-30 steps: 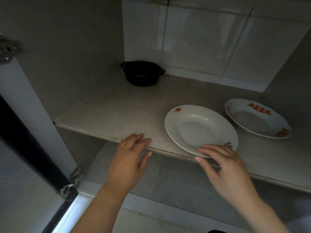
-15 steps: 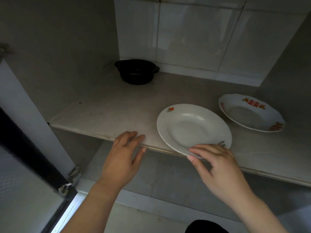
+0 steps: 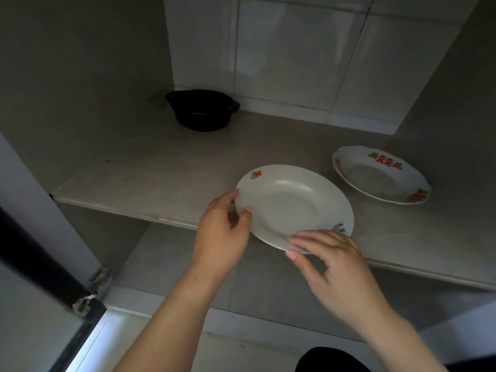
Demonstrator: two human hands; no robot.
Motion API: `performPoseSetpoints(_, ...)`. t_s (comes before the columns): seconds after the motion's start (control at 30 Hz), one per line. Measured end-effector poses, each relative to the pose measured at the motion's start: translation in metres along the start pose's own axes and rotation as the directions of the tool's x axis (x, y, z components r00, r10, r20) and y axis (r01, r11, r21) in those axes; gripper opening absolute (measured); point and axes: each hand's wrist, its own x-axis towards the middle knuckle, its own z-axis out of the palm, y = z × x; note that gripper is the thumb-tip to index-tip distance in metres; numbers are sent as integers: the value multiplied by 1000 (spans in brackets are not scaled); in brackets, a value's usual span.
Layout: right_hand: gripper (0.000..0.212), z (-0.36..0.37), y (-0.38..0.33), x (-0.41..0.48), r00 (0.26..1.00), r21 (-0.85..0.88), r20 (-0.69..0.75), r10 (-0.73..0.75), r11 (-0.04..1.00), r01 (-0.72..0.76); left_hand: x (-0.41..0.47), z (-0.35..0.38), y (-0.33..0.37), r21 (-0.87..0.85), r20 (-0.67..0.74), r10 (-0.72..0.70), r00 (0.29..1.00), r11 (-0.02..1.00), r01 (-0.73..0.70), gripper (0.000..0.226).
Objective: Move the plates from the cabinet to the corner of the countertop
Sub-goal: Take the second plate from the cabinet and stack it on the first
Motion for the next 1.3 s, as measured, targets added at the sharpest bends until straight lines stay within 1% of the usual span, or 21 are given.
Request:
performPoseSetpoints(0.13, 35, -3, -2, 1, 1000, 41, 20, 17, 999, -17, 3, 6, 3, -87, 31, -96, 995, 991, 99, 45)
performPoseSetpoints(0.2, 42, -7, -1, 6, 999, 114, 26, 36, 993, -38, 3, 6, 7, -143, 44, -137, 990, 979, 142, 45)
performPoseSetpoints(0.27, 50, -16, 3, 13, 997, 185, 3, 73, 980, -72, 2, 4, 9, -190, 54, -159, 986, 968, 166, 45)
performPoseSetpoints(0.33, 49, -25, 8, 22, 993, 212, -38, 115, 972, -104, 0, 2, 8, -221, 50, -170, 984, 959, 177, 44)
performPoseSetpoints(0.4, 42, -31, 16, 30, 979, 230, -73, 193, 958, -172, -1, -2, 5, -259, 45, -189, 981, 946, 194, 42)
performPoseSetpoints(0.5, 36, -37, 30, 43, 946, 165, -87, 311, 941, -294, -2, -6, 3, -287, 52, -205, 977, 935, 211, 44)
performPoseSetpoints(0.6, 39, -35, 35, 53, 885, 243, 19, 466, 856, -456, -4, -10, 1, -303, 52, -204, 978, 930, 210, 42)
performPoseSetpoints(0.63, 40, -33, 35, 56, 869, 267, 50, 493, 831, -487, -4, -11, 0, -311, 54, -206, 977, 926, 213, 41)
performPoseSetpoints(0.73, 34, -25, 30, 60, 863, 303, 84, 498, 812, -498, -6, -12, -1, -316, 57, -218, 974, 922, 224, 42)
performPoseSetpoints(0.83, 36, -23, 27, 63, 851, 252, 72, 520, 816, -520, -6, -13, 0, -329, 52, -228, 972, 916, 232, 43)
performPoseSetpoints(0.93, 34, -21, 28, 61, 829, 245, 99, 551, 794, -557, -6, -13, 2, -360, 57, -240, 969, 900, 244, 43)
performPoseSetpoints(1.1, 43, -18, 31, 54, 808, 325, 114, 579, 746, -581, -6, -14, 1, -367, 105, -248, 963, 890, 270, 42)
performPoseSetpoints(1.3, 44, -14, 28, 45, 788, 443, 138, 600, 674, -591, -7, -21, 3, -332, 92, -265, 960, 901, 280, 43)
